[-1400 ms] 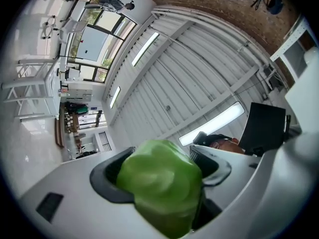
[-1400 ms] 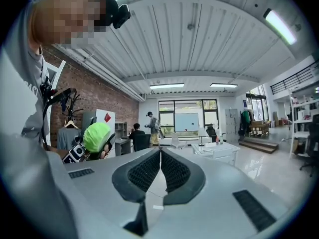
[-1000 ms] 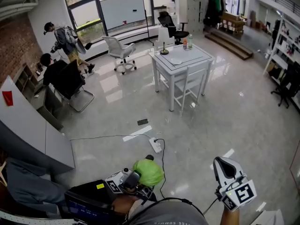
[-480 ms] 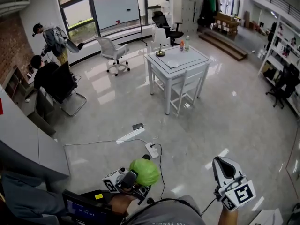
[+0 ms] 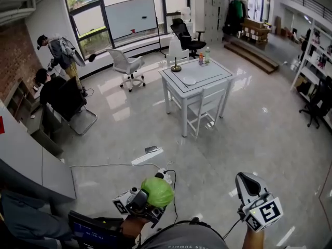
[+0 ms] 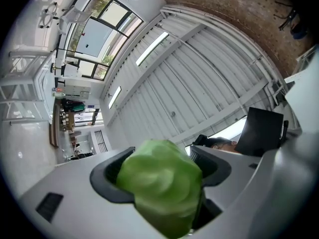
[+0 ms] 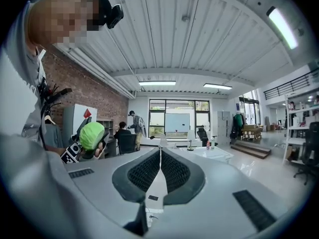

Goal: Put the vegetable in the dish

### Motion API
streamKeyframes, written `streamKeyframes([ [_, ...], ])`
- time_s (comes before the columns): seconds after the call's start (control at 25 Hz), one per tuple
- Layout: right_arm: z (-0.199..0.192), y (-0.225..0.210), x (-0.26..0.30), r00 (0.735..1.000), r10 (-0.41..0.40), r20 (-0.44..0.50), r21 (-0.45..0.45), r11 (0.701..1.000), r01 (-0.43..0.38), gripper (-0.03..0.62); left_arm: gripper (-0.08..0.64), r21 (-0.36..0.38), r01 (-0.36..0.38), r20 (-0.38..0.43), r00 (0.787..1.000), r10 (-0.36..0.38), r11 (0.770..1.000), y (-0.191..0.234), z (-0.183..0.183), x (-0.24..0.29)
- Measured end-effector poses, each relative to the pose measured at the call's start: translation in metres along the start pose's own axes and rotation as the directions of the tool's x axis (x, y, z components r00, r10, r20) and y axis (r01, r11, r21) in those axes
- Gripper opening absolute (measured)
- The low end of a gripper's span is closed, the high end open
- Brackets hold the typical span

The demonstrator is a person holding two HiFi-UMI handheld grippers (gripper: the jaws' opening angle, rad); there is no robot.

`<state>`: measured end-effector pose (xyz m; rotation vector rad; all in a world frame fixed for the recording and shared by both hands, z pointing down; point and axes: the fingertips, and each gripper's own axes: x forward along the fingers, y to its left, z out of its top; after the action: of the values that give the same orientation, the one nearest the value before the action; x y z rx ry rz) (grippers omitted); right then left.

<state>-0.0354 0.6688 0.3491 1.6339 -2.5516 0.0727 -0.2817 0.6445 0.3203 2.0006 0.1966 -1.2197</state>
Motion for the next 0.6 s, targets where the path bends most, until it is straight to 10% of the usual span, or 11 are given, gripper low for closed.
streamKeyframes([
  [0.6, -0.027, -0.097, 0.057, 0.998, 0.054, -0.031, 0.038, 0.998, -0.052, 0.008, 0.350, 0.014, -0.070, 0.008, 0.998, 0.070, 0.997, 0.105, -0.005, 0.036],
])
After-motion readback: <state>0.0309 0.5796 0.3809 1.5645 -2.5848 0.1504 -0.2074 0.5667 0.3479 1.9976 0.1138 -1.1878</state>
